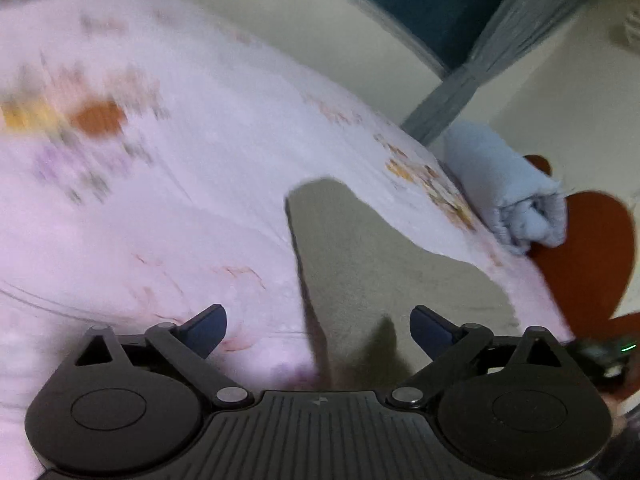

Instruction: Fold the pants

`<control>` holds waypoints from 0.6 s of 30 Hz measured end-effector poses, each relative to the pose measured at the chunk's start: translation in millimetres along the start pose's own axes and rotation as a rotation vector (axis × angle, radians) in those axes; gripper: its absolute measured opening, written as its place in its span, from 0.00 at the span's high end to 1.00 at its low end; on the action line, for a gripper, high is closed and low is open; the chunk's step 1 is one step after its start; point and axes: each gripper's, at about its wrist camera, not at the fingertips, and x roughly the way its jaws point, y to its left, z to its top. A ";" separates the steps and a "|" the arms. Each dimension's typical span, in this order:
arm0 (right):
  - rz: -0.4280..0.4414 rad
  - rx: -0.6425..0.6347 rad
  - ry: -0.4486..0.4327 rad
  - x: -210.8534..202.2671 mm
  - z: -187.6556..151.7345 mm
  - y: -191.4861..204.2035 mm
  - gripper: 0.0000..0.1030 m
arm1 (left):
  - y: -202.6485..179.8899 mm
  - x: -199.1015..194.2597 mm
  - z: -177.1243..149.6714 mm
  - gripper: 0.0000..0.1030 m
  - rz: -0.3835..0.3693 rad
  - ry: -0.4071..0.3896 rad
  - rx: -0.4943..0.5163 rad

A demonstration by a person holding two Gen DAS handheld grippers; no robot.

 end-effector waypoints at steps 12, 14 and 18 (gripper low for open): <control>-0.192 -0.374 0.080 25.0 -51.9 81.4 0.34 | -47.0 -16.8 -34.3 0.00 0.266 0.028 0.247; -0.187 -0.417 -0.026 -9.3 -54.7 93.1 0.26 | -57.7 -44.2 -37.1 0.00 0.290 -0.006 0.308; -0.179 -0.536 -0.224 -95.7 -82.8 118.8 0.06 | -64.8 -104.8 -60.4 0.00 0.289 -0.065 0.363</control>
